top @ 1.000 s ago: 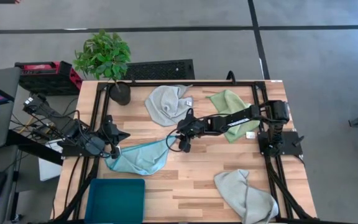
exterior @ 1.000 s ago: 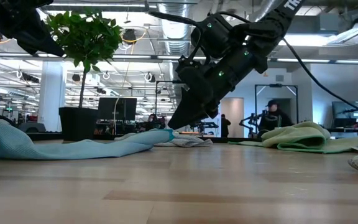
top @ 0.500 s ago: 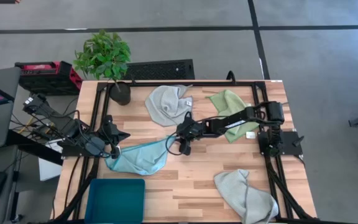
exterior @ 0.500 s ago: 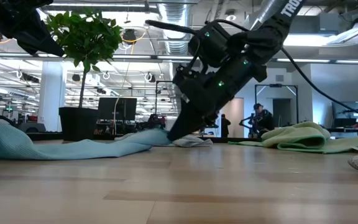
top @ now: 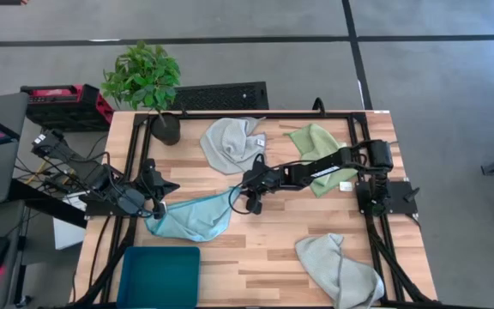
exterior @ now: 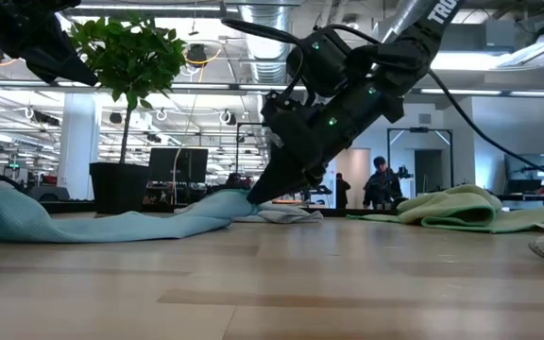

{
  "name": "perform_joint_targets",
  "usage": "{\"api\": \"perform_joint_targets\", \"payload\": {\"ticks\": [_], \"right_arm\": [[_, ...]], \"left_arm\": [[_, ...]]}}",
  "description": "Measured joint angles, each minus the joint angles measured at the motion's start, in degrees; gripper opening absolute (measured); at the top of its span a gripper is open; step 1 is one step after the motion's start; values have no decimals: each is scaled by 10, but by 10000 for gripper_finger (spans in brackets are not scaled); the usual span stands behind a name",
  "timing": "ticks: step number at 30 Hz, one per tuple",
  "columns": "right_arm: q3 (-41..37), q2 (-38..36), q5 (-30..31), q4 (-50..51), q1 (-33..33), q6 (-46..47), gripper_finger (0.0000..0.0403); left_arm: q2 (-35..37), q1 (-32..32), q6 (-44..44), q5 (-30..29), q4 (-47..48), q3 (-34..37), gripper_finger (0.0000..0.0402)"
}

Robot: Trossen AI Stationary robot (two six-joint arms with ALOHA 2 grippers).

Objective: Fold microfiber towels
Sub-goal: Fold the blue microfiber cloth

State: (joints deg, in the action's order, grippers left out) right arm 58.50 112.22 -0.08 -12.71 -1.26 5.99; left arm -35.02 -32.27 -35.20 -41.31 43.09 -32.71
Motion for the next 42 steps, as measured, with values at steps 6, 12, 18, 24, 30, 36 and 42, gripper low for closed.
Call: {"api": "perform_joint_targets", "payload": {"ticks": [6, 12, 18, 24, 30, 36, 42], "right_arm": [[0, 0, 1, -3, 0, 1, 101], [0, 0, 2, -32, 0, 30, 20], [0, 0, 17, -34, 0, 30, 8], [1, -11, 35, -24, 8, 13, 4], [1, -68, 115, 73, 24, -6, 2], [0, -140, 163, 186, 40, -4, 2], [0, -171, 163, 244, 50, 1, 1]], "left_arm": [[0, 0, 0, 0, 0, 0, 0], [0, 0, 0, 2, 0, 0, 0], [0, 0, -3, 4, -2, 0, 0], [0, 0, 5, 16, -1, 0, 0], [0, 0, 45, -1, -2, 0, 0], [-18, 7, 23, 4, -4, 0, 0], [-90, 25, 11, 6, -6, 0, 0]]}}
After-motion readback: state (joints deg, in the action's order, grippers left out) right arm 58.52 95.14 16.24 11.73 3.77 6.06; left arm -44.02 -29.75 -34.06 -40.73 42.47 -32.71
